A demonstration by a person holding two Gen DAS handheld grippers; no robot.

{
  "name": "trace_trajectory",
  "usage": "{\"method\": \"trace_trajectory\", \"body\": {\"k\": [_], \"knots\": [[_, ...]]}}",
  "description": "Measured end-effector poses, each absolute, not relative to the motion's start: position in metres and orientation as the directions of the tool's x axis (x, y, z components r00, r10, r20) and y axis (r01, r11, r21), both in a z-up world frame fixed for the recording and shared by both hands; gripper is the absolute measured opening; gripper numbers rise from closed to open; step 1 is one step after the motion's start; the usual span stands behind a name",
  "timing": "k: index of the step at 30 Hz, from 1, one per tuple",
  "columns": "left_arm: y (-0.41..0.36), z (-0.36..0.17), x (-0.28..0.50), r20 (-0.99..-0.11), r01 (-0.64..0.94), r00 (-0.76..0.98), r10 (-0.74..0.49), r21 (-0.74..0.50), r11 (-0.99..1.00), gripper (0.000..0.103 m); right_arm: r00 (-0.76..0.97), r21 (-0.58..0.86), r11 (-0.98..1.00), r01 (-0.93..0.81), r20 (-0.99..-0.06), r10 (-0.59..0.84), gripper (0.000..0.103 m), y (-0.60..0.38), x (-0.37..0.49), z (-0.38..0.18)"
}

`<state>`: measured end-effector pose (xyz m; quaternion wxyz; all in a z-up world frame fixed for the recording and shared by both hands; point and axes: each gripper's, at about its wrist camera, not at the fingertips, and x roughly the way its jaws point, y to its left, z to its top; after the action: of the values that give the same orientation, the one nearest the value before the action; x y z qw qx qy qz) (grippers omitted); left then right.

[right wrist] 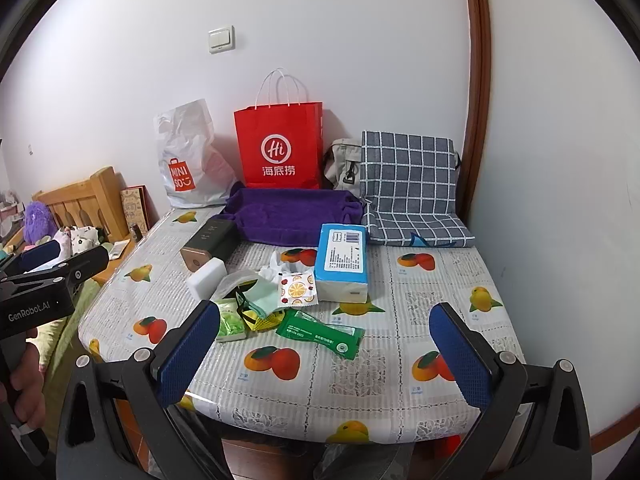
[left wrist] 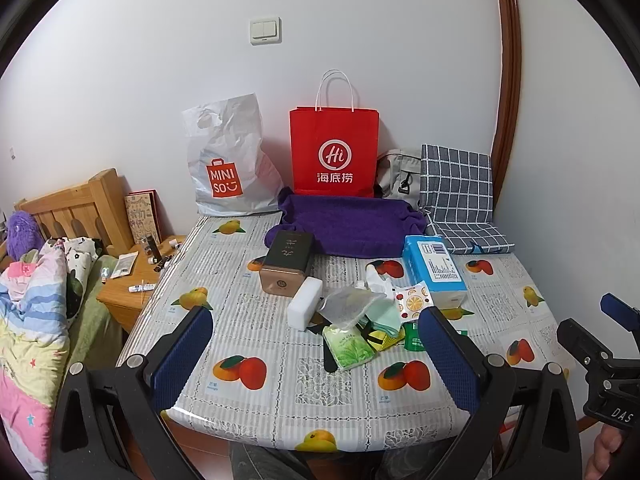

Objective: Organize soft objects

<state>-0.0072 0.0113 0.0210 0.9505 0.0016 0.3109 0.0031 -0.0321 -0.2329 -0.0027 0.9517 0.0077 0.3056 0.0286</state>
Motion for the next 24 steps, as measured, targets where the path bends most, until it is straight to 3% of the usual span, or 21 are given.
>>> {"method": "trace_trajectory", "body": {"k": [24], "knots": [[0.0116,0.0209,-0.0087,-0.589,-0.004,0.808,0.006,0.005,1.000,0.103,0.812,0.035,0.998,-0.051,-0.580,0.062,0.103,-0.2329,-0.0324,-0.0017]]}}
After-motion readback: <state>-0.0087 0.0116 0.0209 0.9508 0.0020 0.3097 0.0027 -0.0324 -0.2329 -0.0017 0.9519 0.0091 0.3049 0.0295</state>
